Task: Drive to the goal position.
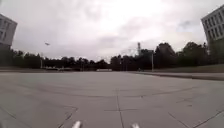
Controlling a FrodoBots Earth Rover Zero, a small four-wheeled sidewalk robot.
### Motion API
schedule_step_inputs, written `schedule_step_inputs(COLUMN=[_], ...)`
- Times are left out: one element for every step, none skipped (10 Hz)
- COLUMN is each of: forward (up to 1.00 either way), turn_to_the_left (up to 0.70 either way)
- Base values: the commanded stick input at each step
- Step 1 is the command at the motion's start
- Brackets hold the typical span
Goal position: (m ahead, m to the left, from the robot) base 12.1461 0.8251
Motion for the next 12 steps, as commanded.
schedule_step_inputs(forward=[0.7,0.7,0.7,0.7,0.7,0.7,0.7,0.7,0.7,0.7,0.7,0.7], turn_to_the_left=[0.0,0.0,0.0,0.0,0.0,0.0,0.0,0.0,0.0,0.0,0.0,0.0])
